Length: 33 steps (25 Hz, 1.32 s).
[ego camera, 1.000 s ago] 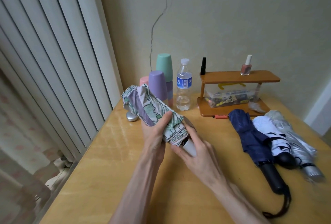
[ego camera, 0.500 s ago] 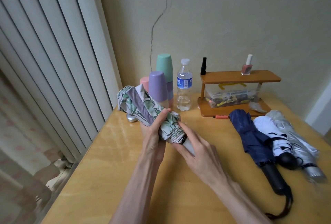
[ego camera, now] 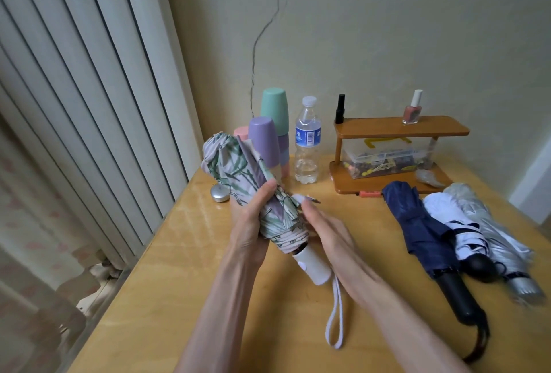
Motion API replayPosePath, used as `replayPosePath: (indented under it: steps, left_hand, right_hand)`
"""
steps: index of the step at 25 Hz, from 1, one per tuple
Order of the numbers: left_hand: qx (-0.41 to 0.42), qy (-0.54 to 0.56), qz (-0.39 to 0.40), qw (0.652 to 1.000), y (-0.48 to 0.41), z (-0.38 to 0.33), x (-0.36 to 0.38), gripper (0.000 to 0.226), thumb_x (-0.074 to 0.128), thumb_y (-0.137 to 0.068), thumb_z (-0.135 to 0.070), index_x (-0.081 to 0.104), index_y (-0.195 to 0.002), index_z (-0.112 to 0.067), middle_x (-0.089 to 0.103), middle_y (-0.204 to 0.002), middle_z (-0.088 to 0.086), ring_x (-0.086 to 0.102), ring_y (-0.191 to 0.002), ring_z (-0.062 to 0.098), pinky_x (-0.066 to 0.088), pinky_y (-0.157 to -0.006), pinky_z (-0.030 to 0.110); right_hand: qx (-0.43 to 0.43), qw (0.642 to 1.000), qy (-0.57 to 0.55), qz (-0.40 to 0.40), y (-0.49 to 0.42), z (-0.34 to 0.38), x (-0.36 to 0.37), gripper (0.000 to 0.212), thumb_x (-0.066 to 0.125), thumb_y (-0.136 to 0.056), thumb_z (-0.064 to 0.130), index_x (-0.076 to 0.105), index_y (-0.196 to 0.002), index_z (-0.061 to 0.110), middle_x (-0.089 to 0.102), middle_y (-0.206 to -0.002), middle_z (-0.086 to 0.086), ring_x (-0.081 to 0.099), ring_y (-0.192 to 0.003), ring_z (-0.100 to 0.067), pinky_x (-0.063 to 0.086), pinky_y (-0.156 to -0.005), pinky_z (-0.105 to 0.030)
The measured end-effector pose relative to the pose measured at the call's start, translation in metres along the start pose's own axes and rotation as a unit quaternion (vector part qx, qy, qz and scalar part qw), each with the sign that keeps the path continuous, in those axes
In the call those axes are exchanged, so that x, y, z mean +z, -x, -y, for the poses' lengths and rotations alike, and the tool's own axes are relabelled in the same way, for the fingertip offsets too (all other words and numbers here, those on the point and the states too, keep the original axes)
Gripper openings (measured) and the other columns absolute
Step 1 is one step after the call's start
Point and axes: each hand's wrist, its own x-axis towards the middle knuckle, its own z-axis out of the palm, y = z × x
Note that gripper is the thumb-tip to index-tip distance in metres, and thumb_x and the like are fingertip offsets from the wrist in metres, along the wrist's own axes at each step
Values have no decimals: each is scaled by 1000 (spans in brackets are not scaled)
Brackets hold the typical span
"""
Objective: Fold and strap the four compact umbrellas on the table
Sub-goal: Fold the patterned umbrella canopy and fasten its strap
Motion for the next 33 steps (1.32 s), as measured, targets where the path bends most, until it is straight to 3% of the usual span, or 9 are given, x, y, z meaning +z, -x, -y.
replayPosePath:
  steps: [4,8,11,13,18,22,27,30,33]
  left_hand:
    - [-26,-15,63,998,5,-6,5,52,75,-84,-13,60,-130,6,73,-109,26,73,-92,39,61,-76,47]
    - [-86,-27,91,992,3,-17,0,34,70,-82,-17,72,-113,-3,71,-124,29,73,-107,39,62,-75,40]
    - [-94,-60,86,990,2,-22,-1,39,73,-77,-15,72,-113,1,74,-102,21,73,-92,37,64,-81,51]
    - [-94,-86,86,988,3,-24,1,48,73,-76,-14,66,-121,4,74,-91,16,73,-80,33,64,-74,47]
    - [-114,-92,76,986,2,-17,6,75,83,-69,-28,64,-134,2,73,-109,22,73,-94,35,61,-80,43]
    - [-109,-125,75,983,4,-15,9,51,79,-75,-21,69,-123,-7,78,-104,15,76,-94,34,63,-87,48]
    - [-52,-212,55,974,4,-17,16,44,88,-86,-35,70,-123,-21,80,-116,3,76,-110,27,56,-105,56]
    - [-17,-225,24,974,4,-20,22,58,67,-88,-62,64,-135,-29,76,-127,-8,72,-119,13,54,-110,48]
    - [21,-239,17,971,-1,-18,20,78,55,-91,-80,52,-152,-33,65,-144,-16,60,-135,7,45,-119,45]
  right_hand:
    - [-58,981,-35,-182,-26,3,10,25,75,-96,35,84,-92,12,73,-77,1,60,-71,-13,49,-66,-20]
    - [-65,968,29,-241,-37,4,3,39,78,-93,36,76,-80,0,65,-58,3,55,-54,-10,49,-62,-26]
    - [-60,961,75,-260,-45,3,5,40,79,-92,39,74,-71,5,69,-58,1,59,-52,-12,52,-64,-35]
    - [-52,954,102,-277,-51,1,4,39,79,-92,42,74,-69,11,71,-59,1,62,-53,-12,53,-65,-33]
    - [-34,945,110,-306,-57,5,-11,37,80,-92,39,74,-66,14,70,-55,4,60,-45,-2,50,-57,-24]
    - [-50,932,145,-328,-57,8,-17,37,79,-93,37,71,-62,18,69,-53,6,61,-45,0,44,-51,-13]
    - [-162,945,124,-254,-41,31,-6,24,83,-90,27,76,-72,12,73,-60,1,69,-53,-11,57,-58,-22]
    - [-202,946,177,-181,-28,36,1,25,80,-93,27,75,-80,8,74,-67,-1,70,-59,-15,60,-61,-35]
    - [-257,907,309,-123,-21,38,-2,25,76,-97,31,75,-83,10,73,-71,4,65,-64,-17,56,-63,-43]
